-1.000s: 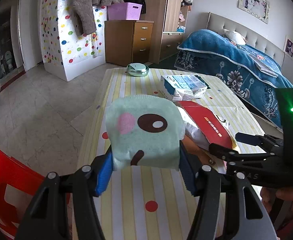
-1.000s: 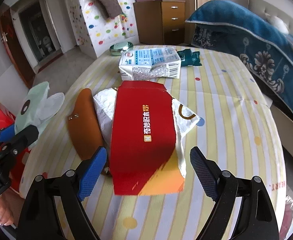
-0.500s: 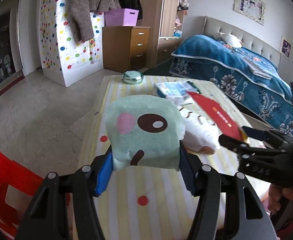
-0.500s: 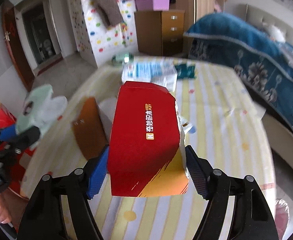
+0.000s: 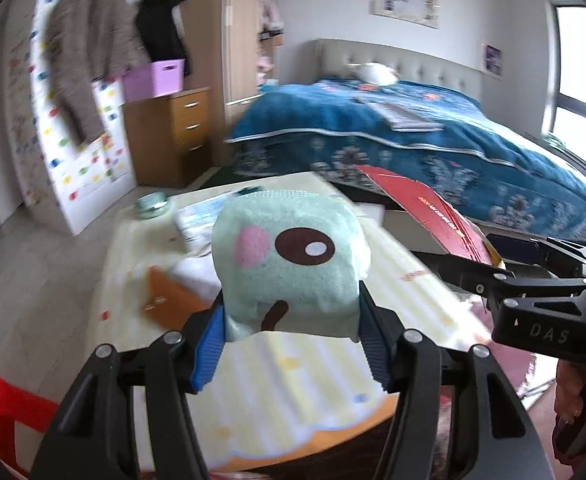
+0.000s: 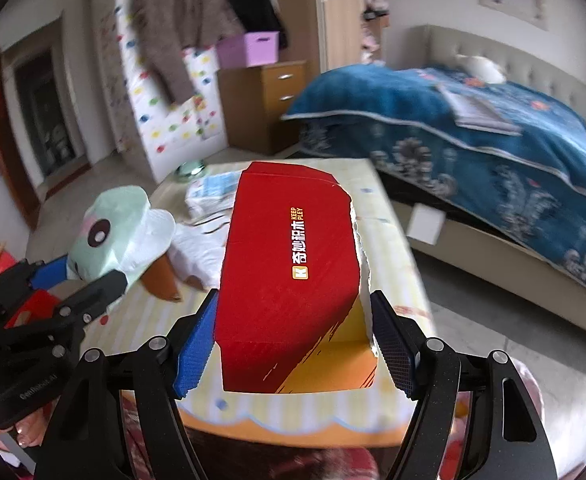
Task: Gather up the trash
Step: 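Carry plush and red box to the wastebasket and open both tools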
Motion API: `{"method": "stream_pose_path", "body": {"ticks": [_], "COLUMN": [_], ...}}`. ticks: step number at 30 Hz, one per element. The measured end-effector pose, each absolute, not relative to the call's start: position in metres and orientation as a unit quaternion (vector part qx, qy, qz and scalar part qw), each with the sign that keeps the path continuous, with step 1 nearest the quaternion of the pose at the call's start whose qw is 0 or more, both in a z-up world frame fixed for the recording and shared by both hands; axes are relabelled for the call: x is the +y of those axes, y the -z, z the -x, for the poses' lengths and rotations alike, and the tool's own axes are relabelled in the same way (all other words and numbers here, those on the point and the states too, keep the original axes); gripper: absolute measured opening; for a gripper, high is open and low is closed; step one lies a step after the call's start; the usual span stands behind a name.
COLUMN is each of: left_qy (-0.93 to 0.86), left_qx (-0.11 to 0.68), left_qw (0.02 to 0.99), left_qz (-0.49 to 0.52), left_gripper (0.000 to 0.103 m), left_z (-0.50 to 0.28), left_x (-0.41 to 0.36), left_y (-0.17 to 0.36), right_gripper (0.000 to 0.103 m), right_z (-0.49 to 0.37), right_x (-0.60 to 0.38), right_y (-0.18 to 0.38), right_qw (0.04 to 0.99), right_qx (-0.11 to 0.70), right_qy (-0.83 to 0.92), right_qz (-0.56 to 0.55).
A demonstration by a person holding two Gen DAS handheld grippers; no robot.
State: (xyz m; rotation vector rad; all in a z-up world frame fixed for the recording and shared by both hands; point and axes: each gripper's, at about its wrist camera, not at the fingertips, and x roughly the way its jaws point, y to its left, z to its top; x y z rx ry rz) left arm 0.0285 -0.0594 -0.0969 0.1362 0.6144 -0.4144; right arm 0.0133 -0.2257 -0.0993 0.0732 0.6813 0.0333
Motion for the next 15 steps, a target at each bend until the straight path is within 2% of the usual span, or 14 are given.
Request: {"method": "stream_pose_path", "body": {"ticks": [15], "left_qy": [0.368], "left_qx": [0.275], "left_qw": [0.878], "left_qz": [-0.135], "left_gripper": [0.058], "left_z": [0.021], "left_x": [-0.234], "left_y": [0.102], "right_gripper": [0.073], "right_z": [0.082], "right_x": [-0.356], "right_y": [0.105], "right_qw": [0.929], "right_qx": [0.329], "right_qy": [0.144], "right_qz": [-0.09]}}
